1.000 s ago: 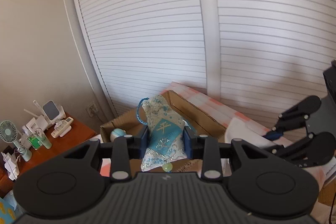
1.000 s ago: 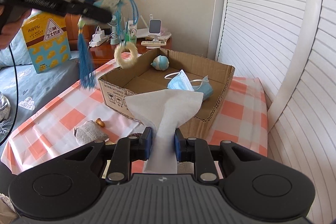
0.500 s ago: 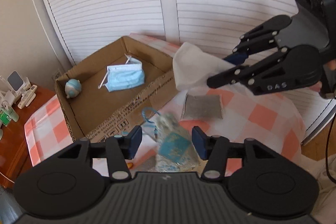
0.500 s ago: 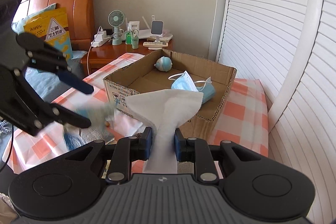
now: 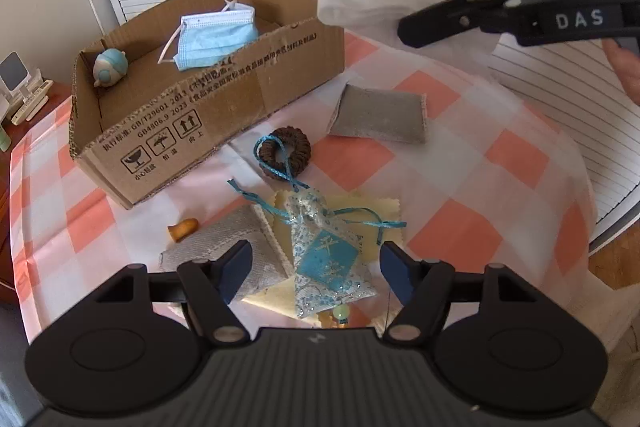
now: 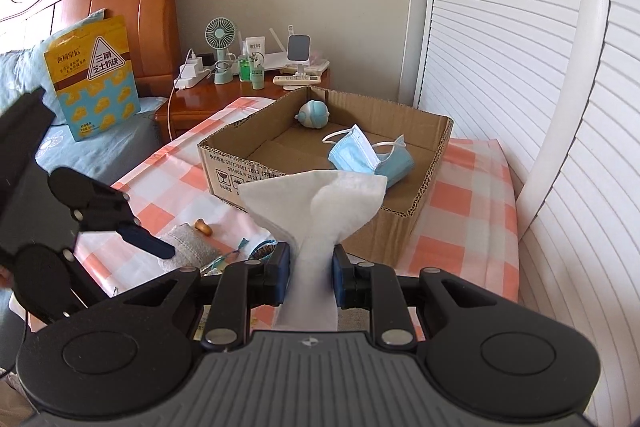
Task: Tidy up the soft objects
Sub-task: 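Lower the blue pouch into the box and open the left tool while the right tool holds the tissue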
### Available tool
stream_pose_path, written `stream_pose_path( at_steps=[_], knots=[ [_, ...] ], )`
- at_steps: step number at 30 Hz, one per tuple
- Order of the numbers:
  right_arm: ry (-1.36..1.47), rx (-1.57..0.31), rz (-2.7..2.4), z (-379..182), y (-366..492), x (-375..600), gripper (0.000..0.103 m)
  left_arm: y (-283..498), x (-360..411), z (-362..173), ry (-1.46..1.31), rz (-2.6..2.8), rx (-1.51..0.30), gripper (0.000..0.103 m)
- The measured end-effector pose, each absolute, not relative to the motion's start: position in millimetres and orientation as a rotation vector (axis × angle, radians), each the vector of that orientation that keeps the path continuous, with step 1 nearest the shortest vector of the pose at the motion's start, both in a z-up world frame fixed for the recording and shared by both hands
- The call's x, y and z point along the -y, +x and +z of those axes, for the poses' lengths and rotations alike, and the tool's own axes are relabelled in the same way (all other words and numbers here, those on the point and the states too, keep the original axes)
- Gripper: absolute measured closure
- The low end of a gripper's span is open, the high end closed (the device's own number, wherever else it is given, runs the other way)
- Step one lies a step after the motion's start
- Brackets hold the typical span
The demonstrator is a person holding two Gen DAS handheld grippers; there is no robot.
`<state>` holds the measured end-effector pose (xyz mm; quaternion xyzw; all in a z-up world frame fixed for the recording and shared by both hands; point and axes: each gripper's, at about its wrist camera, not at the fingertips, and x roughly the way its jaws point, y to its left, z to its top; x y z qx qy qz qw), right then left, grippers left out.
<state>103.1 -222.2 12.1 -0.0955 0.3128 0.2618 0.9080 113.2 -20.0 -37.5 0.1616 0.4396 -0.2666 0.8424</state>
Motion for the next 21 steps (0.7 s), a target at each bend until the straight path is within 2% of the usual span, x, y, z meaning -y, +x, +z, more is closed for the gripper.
stream_pose_path(
  at_steps=[1,2,3,6,14,21],
  knots=[
    [-0.195,-0.646,0.541,12,103,222,0.077,114,23,-41,0.341,-0.564,-0.933,0.042],
    [-0.195,-0.646,0.541,12,103,222,0.077,115,25,-44,0.346,-0.566,-0.937,0.066],
    [-0.196,-0.646,0.539,12,102,222,0.077,116,28,-46,0.351,-0.568,-0.949,0.075],
    [-0.197,-0.639,0.535,14,99,224,0.077,116,21,-34,0.317,-0.562,-0.932,0.078],
    [-0.177,-0.636,0.535,14,97,230,0.077,108,0,27,0.3,-0.537,-0.812,0.078],
    [-0.184,-0.619,0.549,18,93,227,0.077,131,-8,74,0.288,-0.502,-0.694,0.078]
  ],
)
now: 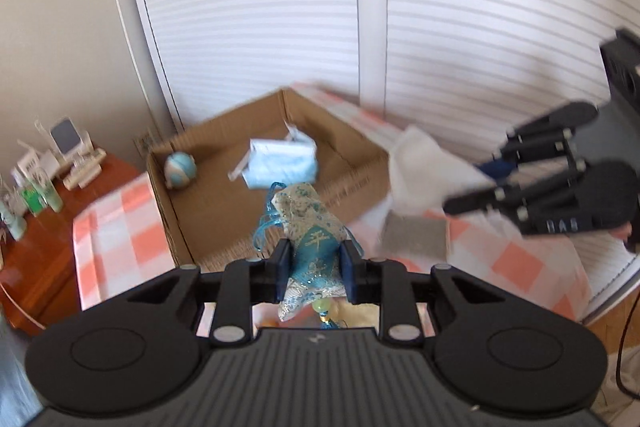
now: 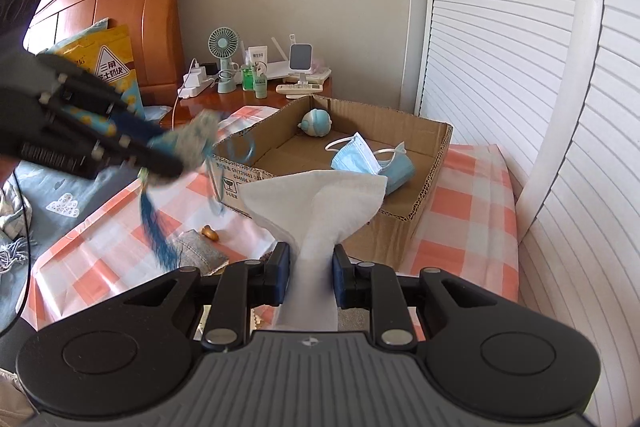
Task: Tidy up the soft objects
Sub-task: 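Lower the blue pouch into the box and open the left tool while the right tool holds the tissue, then lower the white tissue into the box and open the right tool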
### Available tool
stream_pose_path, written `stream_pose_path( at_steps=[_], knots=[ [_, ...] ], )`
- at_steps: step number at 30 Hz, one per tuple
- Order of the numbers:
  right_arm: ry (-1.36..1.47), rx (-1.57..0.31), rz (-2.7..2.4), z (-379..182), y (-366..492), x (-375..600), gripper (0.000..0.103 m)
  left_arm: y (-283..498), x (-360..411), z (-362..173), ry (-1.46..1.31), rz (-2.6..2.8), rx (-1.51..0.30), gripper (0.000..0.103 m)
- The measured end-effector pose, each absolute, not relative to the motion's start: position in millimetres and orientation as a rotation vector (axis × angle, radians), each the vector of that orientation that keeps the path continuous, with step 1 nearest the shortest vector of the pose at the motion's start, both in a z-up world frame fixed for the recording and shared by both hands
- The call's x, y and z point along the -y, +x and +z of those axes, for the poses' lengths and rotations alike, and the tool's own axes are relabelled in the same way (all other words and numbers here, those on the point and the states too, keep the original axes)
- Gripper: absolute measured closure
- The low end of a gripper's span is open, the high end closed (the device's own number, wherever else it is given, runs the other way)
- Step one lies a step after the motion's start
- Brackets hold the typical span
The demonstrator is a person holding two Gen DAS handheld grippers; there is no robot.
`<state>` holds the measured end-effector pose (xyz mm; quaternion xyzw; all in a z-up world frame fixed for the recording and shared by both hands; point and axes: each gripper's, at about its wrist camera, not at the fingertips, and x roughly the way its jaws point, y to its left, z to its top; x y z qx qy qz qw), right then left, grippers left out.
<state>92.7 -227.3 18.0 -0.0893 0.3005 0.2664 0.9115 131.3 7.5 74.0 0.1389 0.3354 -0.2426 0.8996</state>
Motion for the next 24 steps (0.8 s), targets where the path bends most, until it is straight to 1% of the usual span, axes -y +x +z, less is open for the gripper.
stream_pose_path(
  at_steps=[6,10,12,13,14,15,16,17,18,24],
  knots=[
    [-0.185,-0.617,0.548,19,92,227,0.077,179,-1,96,0.305,-0.451,-0.619,0.078],
    [-0.182,-0.626,0.547,17,94,227,0.077,218,3,91,0.296,-0.39,-0.617,0.077],
    [-0.183,-0.63,0.546,17,95,227,0.077,231,2,84,0.282,-0.359,-0.622,0.072],
    [-0.183,-0.631,0.545,16,96,227,0.077,237,1,80,0.27,-0.349,-0.625,0.072],
    [-0.182,-0.633,0.543,16,97,227,0.077,241,-1,75,0.258,-0.341,-0.635,0.062],
    [-0.182,-0.635,0.543,16,98,227,0.077,244,-3,69,0.248,-0.33,-0.649,0.045],
    [-0.182,-0.636,0.542,15,100,227,0.077,245,-5,64,0.241,-0.32,-0.659,0.035],
    [-0.183,-0.637,0.54,16,101,227,0.077,244,-9,60,0.235,-0.308,-0.657,0.021],
    [-0.184,-0.638,0.54,15,101,226,0.077,242,-10,57,0.237,-0.297,-0.643,0.018],
    [-0.2,-0.638,0.54,17,107,221,0.077,230,-20,49,0.229,-0.283,-0.665,0.018]
  ],
)
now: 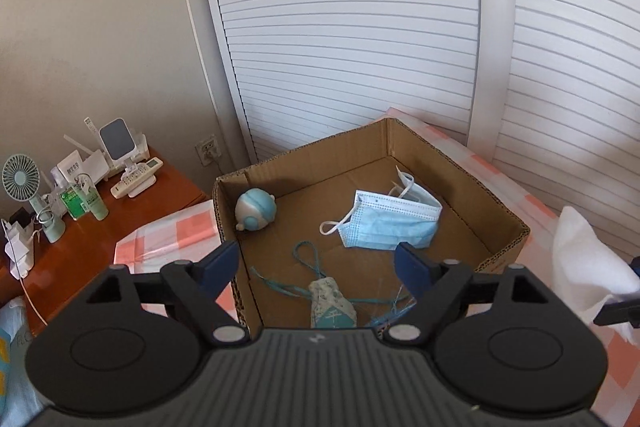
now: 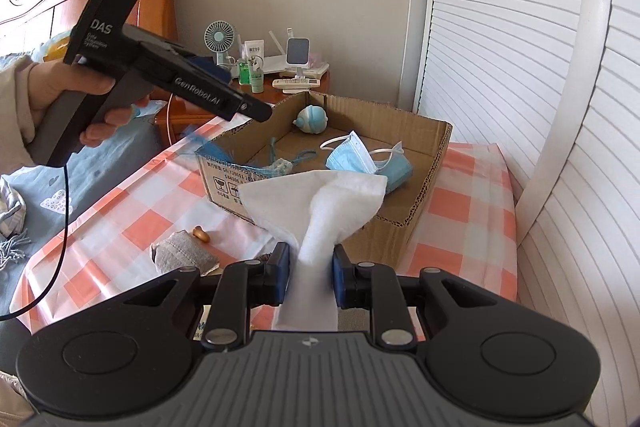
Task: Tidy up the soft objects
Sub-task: 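Lower the white tissue into the box and open the right tool, then move the left tool to the cream fabric ring while the right tool approaches the grey sachet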
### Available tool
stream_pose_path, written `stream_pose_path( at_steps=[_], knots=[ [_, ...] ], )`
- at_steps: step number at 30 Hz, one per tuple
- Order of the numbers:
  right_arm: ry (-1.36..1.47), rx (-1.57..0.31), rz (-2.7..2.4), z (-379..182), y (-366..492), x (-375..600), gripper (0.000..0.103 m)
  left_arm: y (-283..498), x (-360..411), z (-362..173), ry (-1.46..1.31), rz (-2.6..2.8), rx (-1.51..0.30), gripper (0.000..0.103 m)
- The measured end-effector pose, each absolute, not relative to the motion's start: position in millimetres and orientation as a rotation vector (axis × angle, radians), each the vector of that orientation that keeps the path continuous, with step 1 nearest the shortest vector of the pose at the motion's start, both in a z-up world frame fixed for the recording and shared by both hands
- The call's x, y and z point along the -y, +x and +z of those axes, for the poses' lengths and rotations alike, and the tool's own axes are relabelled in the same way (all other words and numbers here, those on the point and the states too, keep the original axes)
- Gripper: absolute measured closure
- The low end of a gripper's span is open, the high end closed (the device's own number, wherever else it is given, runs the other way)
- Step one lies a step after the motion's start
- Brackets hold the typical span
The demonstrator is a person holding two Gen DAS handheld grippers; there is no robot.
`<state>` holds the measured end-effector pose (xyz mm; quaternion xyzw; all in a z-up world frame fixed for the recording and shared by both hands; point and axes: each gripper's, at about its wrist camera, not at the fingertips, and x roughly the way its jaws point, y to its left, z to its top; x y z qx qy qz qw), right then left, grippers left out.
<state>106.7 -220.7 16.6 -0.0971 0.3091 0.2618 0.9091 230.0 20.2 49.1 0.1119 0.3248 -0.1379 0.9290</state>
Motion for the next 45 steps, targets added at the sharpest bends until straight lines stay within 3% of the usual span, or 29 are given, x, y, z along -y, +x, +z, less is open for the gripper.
stream_pose_path(
  at_steps=[9,21,24,26,28,45],
  knots=[
    [-0.232,-0.629,0.547,23,130,202,0.077,186,-33,46,0.181,-0.291,-0.673,0.006],
    [-0.291,-0.607,0.547,29,194,156,0.075,113,-54,27,0.072,-0.208,-0.691,0.003],
    [-0.305,-0.621,0.546,29,211,144,0.062,104,-58,20,0.055,-0.188,-0.712,0.003],
    [-0.321,-0.615,0.516,27,216,140,0.02,100,-59,17,0.063,-0.159,-0.717,0.003],
    [-0.305,-0.596,0.502,28,215,140,0.002,96,-61,16,0.069,-0.141,-0.72,0.003],
    [-0.181,-0.666,0.487,3,129,179,0.0,66,-68,10,0.071,-0.164,-0.726,0.003]
  ],
)
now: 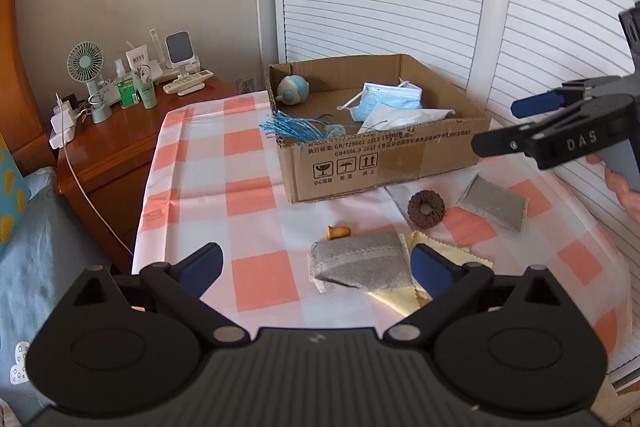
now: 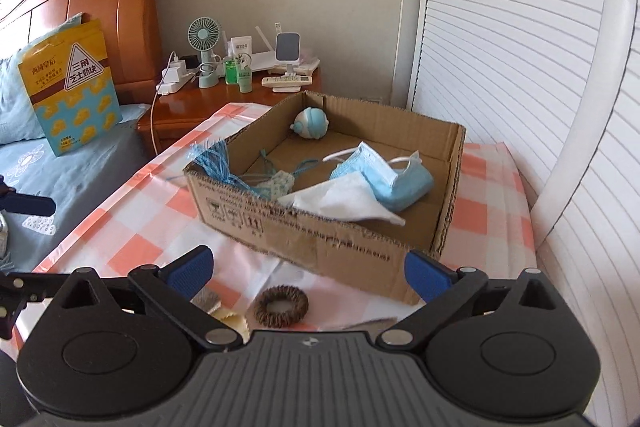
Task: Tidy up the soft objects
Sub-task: 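Move the left tool to the cream fabric ring while the right tool approaches the grey sachet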
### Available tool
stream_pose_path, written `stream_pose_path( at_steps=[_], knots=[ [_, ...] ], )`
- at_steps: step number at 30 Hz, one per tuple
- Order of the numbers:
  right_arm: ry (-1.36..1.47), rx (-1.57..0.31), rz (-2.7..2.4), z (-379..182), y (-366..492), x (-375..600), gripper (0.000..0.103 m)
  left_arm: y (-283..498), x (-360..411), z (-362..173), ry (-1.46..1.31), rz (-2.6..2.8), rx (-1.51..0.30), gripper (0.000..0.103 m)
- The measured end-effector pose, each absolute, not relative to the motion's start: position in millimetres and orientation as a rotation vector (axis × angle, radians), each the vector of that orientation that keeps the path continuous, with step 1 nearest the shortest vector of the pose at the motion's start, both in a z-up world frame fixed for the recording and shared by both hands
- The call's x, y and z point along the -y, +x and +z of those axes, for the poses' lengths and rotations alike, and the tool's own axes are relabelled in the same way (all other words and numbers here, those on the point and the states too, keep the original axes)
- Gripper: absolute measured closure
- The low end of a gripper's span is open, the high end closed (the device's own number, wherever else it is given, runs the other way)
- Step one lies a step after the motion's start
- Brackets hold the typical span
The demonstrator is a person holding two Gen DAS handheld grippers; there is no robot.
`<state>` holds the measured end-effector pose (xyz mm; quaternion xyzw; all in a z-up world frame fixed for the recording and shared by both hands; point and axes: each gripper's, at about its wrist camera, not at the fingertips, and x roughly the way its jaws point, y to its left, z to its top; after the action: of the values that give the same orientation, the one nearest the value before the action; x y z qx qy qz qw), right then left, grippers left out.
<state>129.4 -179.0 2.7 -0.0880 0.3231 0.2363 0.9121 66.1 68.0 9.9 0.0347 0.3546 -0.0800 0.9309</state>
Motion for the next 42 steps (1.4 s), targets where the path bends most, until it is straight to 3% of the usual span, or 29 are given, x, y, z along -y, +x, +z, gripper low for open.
stream_pose_path(
  at_steps=[15,30,42],
  knots=[
    [-0.197,-0.725,0.355,-81,56,209,0.0,36,-28,-33,0.116,-0.322,-0.839,0.003],
    [-0.188,-0.738,0.378,-100,47,220,0.0,45,5,-72,0.152,-0.343,-0.937,0.003],
    [-0.21,-0.723,0.376,-102,46,219,0.0,42,-23,-78,0.123,-0.302,-0.928,0.0]
  ],
)
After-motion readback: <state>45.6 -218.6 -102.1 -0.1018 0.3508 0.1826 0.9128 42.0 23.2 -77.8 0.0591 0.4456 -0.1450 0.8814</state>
